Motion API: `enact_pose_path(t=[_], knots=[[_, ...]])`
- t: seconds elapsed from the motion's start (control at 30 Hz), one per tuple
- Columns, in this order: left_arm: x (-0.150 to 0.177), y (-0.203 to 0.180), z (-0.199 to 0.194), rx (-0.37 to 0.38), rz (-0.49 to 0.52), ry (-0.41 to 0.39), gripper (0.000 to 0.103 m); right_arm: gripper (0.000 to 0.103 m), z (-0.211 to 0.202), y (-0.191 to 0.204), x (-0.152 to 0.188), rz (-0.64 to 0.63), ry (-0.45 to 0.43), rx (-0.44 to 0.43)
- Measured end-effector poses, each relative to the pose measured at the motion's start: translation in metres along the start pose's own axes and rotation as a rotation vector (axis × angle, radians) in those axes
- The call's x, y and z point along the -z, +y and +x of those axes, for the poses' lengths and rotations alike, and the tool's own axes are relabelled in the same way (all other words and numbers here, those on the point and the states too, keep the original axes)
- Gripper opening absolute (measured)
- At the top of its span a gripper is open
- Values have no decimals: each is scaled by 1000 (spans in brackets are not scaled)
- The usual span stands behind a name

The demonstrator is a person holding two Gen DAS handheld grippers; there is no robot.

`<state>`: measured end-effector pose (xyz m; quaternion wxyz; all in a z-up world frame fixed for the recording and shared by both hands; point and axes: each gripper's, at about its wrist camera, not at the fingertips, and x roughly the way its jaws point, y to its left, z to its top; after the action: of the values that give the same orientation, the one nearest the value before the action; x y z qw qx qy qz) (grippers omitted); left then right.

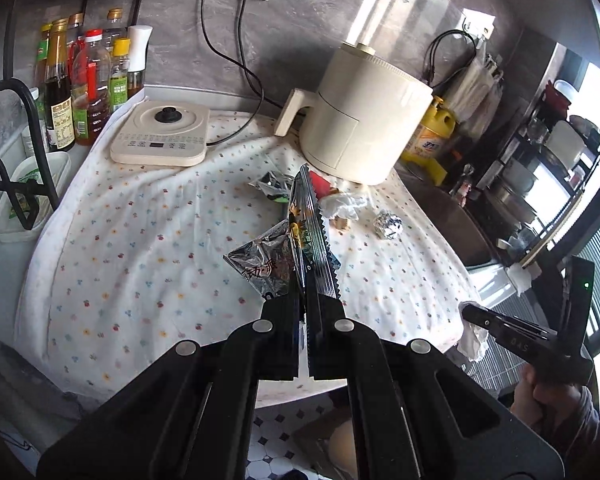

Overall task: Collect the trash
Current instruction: 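Carry the foil wrapper and tissue down over the white bin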

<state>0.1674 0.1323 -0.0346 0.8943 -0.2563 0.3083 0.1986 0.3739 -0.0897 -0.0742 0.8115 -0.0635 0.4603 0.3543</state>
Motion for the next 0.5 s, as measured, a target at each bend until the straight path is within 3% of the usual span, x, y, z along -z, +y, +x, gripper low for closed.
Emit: enact_pose_path(t=[0.5], knots=[[80,-110,22,138,120,133,3,8,-61,-108,89,154,22,82]])
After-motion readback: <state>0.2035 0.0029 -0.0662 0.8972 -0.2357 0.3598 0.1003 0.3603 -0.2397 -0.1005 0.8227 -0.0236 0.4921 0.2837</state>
